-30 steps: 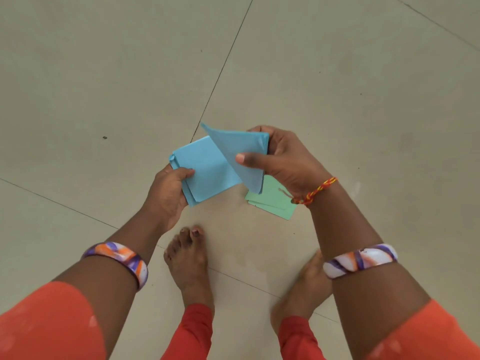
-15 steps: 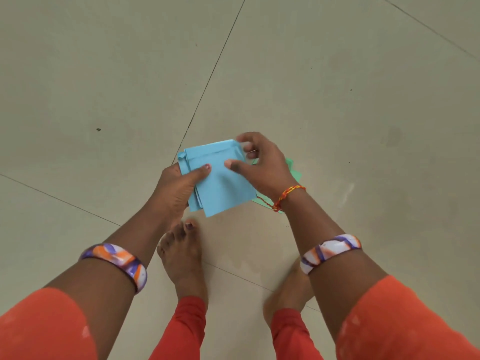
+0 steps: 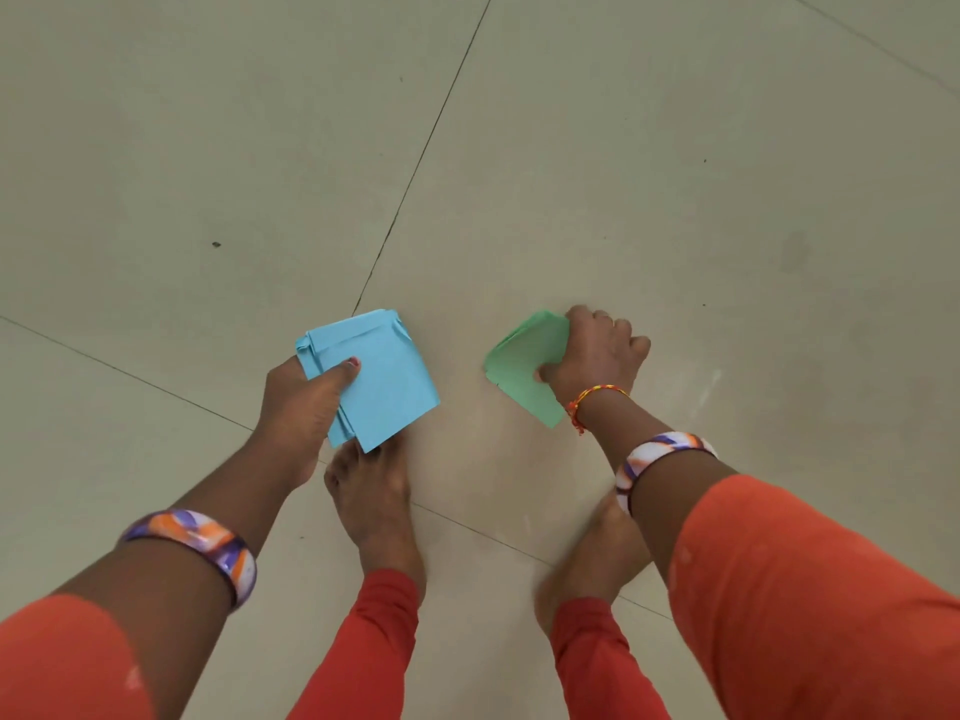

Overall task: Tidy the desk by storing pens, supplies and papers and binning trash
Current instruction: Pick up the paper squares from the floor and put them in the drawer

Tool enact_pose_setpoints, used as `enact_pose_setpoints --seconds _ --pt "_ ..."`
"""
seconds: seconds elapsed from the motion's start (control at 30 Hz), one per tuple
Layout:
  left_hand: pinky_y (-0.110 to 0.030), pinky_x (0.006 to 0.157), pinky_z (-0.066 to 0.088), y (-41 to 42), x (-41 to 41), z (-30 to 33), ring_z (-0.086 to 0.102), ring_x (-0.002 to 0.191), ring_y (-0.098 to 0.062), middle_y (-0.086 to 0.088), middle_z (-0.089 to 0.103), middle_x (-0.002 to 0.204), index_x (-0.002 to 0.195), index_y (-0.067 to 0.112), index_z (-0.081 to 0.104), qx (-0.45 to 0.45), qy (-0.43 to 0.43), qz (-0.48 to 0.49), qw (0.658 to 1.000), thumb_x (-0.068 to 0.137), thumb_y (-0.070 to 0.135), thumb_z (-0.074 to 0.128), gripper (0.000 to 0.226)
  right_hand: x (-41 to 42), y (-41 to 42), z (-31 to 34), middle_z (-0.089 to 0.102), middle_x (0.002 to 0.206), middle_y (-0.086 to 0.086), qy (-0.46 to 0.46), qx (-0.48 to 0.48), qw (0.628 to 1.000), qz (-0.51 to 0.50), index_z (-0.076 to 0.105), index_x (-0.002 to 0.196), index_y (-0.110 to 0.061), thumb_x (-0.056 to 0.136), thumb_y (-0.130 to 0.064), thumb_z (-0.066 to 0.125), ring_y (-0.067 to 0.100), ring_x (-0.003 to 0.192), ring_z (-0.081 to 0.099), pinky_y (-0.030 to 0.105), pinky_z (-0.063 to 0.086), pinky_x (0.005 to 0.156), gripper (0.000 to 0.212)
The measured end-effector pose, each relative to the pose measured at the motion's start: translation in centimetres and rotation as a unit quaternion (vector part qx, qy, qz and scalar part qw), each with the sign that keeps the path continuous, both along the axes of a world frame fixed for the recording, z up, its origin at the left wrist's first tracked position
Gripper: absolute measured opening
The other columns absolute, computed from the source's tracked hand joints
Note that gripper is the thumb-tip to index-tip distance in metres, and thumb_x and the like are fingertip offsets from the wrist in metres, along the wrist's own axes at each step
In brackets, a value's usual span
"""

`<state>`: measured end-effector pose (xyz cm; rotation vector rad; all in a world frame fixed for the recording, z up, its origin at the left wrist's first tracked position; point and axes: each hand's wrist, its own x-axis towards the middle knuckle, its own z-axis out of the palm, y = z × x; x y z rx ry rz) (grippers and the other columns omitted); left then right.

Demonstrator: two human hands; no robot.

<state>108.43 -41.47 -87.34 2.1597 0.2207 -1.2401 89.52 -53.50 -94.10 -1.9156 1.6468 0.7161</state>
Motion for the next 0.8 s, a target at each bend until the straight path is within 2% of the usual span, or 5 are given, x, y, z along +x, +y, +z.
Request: enact_pose_setpoints --seconds 0.17,0.3,0.4,0.53,0.8 --pt "-0.04 0.088 0.049 -1.3 -1.0 2.5 0.06 0.093 -0.026 -0.007 0.062 0.103 0.106 0.018 0.057 -0.012 -0.005 -0.012 1.0 0.089 0.007 0.057 0.02 -1.5 0.6 2.9 0.064 0.098 0.004 -0.022 0.032 0.995 -0.095 0.063 0.087 -0.021 0.073 -0.023 0.063 0.028 0.106 0.049 0.035 0.023 0.077 0.014" --pt "-0.034 0.073 0.051 -3.2 -3.2 6.2 0.06 0.075 -0.017 -0.002 0.063 0.086 0.105 0.014 0.058 -0.034 0.0 -0.017 0.999 0.088 0.005 0.057 0.019 -3.8 0.3 8.5 0.062 0.08 0.004 -0.117 0.078 0.962 -0.236 0.065 0.084 -0.019 0.074 -0.018 0.064 0.025 0.089 0.057 0.032 0.032 0.081 0.01" --pt "-0.032 0.067 0.049 -5.3 -5.2 10.3 0.059 0.071 -0.018 -0.005 0.063 0.084 0.099 0.012 0.059 -0.053 0.011 -0.043 0.998 0.087 0.003 0.058 0.014 -6.2 -0.7 13.3 0.061 0.081 0.006 -0.222 0.112 0.899 -0.36 0.065 0.088 -0.012 0.07 -0.004 0.07 0.026 0.085 0.061 0.026 0.042 0.069 0.021" --pt "-0.043 0.086 0.049 -8.6 -7.9 17.9 0.061 0.089 -0.026 -0.012 0.064 0.099 0.096 0.014 0.061 -0.085 0.044 -0.112 0.989 0.086 0.004 0.059 0.013 -9.2 -2.2 21.1 0.067 0.092 0.013 -0.328 0.091 0.819 -0.461 0.062 0.093 -0.012 0.065 0.002 0.075 0.03 0.088 0.064 0.042 0.054 0.081 0.034" --pt "-0.041 0.086 0.05 -14.3 -15.5 38.0 0.063 0.094 -0.024 -0.008 0.065 0.109 0.109 0.014 0.06 -0.175 0.162 -0.292 0.926 0.091 0.01 0.054 0.019 -18.4 -3.5 43.5 0.061 0.083 0.006 -0.505 0.003 0.594 -0.627 0.059 0.084 -0.018 0.088 -0.001 0.051 0.02 0.074 0.059 0.035 0.054 0.062 0.02"
